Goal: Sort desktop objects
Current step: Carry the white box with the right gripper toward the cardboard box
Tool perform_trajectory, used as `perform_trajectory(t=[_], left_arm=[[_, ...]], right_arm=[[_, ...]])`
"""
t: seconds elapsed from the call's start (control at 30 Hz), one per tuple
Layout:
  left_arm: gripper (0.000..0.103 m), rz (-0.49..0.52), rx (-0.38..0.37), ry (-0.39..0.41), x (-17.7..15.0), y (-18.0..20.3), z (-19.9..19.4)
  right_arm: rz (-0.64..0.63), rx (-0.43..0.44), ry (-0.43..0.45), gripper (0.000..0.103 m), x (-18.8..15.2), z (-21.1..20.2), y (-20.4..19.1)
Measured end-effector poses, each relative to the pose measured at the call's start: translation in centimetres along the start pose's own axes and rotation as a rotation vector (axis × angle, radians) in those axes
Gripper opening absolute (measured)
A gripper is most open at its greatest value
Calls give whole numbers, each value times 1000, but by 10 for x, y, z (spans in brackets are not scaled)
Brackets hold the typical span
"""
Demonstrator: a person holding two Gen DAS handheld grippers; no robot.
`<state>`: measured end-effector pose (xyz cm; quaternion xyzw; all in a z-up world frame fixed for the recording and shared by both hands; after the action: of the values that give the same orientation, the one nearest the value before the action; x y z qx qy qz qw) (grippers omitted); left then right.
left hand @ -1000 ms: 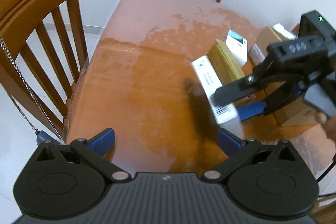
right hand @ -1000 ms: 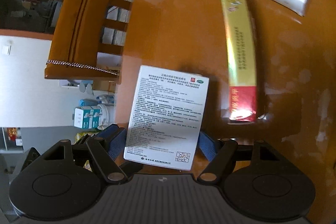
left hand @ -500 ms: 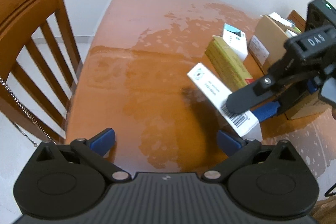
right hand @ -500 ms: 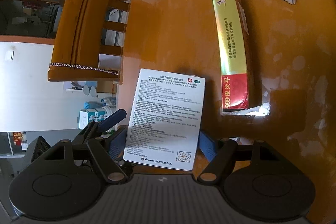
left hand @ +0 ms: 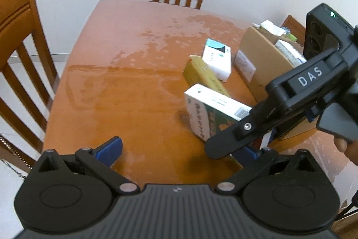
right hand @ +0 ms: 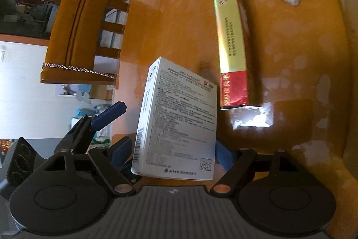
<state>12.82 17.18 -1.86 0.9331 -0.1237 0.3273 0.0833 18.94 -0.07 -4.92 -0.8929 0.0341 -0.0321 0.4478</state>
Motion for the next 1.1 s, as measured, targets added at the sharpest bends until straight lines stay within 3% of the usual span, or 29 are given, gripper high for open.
perform_trajectory(t=[0.2,0.4,0.7,0.93,1.1], left_arm=[[103,1,-66,-8,3,14,4],[103,30,-113,-14,6,31,11],[103,43,-124,-3,11,38,14],[103,36,-114,-2,12,34,15],[103,48,-121,-8,11,35,17]], right_arm=[[-58,-86,45,84,-3,-15,-14],[-67,-111,73,85,-2,-26,-20],[45,-38,56,86,-6,-26,-8],[45,-76,65,86,-10,-36,-5],[-22,-128,67,86,-18,-50,-16]])
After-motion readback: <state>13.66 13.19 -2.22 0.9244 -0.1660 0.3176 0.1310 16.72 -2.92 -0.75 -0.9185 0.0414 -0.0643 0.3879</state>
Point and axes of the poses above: each gripper's, at about its wrist camera, not at the fingertips, and z roughly the way its jaws point, y to its right, x to its top, the point moved 1 cm from there along z, roughly the way its jaws point, and after that the axes turned 14 degrees about x, right-handed, at the moved point
